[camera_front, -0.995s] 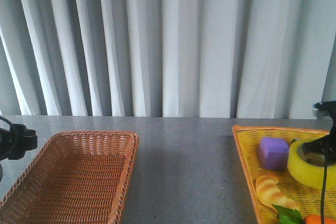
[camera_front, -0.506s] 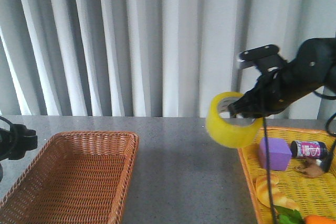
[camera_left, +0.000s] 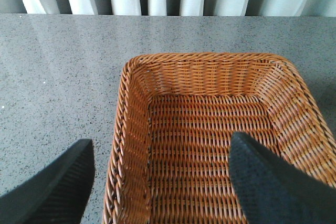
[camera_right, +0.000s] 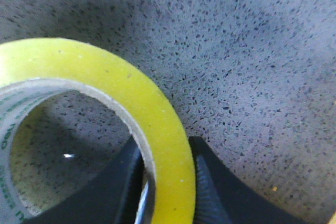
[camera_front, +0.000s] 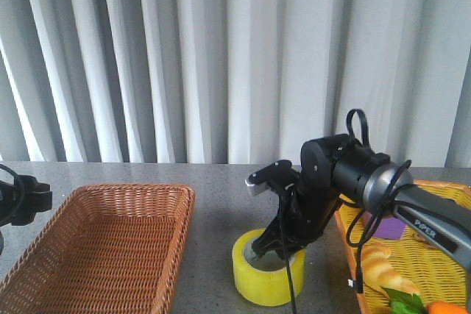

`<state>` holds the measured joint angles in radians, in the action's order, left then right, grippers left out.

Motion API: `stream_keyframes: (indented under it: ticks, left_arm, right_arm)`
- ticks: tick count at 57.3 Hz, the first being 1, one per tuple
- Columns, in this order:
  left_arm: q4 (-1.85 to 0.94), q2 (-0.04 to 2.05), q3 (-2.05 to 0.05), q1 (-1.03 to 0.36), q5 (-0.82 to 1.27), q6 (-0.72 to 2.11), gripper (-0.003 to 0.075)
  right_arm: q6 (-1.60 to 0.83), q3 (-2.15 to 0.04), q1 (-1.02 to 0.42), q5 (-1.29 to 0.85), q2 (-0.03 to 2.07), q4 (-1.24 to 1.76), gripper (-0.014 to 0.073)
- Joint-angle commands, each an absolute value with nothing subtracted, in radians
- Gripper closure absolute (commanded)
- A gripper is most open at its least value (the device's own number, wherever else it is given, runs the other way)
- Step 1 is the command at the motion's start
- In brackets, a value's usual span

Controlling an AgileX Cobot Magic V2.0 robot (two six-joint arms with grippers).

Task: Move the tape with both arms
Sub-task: 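Carry the tape roll toward the middle and set it on the table, then open the right gripper and raise it away from the tape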

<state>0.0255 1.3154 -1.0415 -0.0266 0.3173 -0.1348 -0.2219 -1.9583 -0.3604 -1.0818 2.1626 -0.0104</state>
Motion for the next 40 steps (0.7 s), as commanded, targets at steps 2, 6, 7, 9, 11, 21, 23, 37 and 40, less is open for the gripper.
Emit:
stream_keyframes:
  ticks: [2, 6, 7, 9, 11, 21, 23, 37, 40]
  left_arm:
    - [0.024, 1.29, -1.075, -0.032, 0.275, -0.135, 0.0196]
    - [0.024, 1.29, -1.075, -0.032, 0.279, -0.135, 0.0196]
    - [0.024, 1.29, -1.075, -0.032, 0.279, -0.135, 0.0196]
    - [0.024, 1.29, -1.075, -0.032, 0.279, -0.135, 0.0196]
    - [0.024, 1.29, -1.075, -0.032, 0.279, -0.135, 0.0196]
    - [0.024, 1.29, -1.075, -0.032, 0.281, -0.135, 0.0196]
    - [0.024, 1.29, -1.075, -0.032, 0.281, -0.135, 0.0196]
    - [0.024, 1.287, -1.08, -0.032, 0.281, -0.134, 0.0196]
    - [0.02, 1.287, -1.092, -0.036, 0.292, -0.134, 0.0196]
  right_arm:
    - [-0.22, -1.992, -0.357, -1.03, 2.094, 0.008, 0.0497]
    - [-0.22, -1.992, -0.357, -1.037, 2.094, 0.012, 0.0449]
    - [-0.22, -1.992, -0.357, -1.037, 2.094, 0.012, 0.0435]
    - [-0.22, -1.992, -0.357, -1.039, 2.098, 0.014, 0.0397]
    - [-0.22, -1.992, -0.357, -1.039, 2.1, 0.016, 0.0344]
    - [-0.212, -1.992, -0.357, -1.032, 2.106, 0.015, 0.0129]
    - [-0.21, -1.992, -0.357, -1.03, 2.106, 0.016, 0.0089]
    - [-0.189, -1.992, -0.354, -0.986, 2.039, 0.0, 0.0035]
    - [-0.189, -1.992, -0.354, -0.963, 2.004, 0.0, 0.0043]
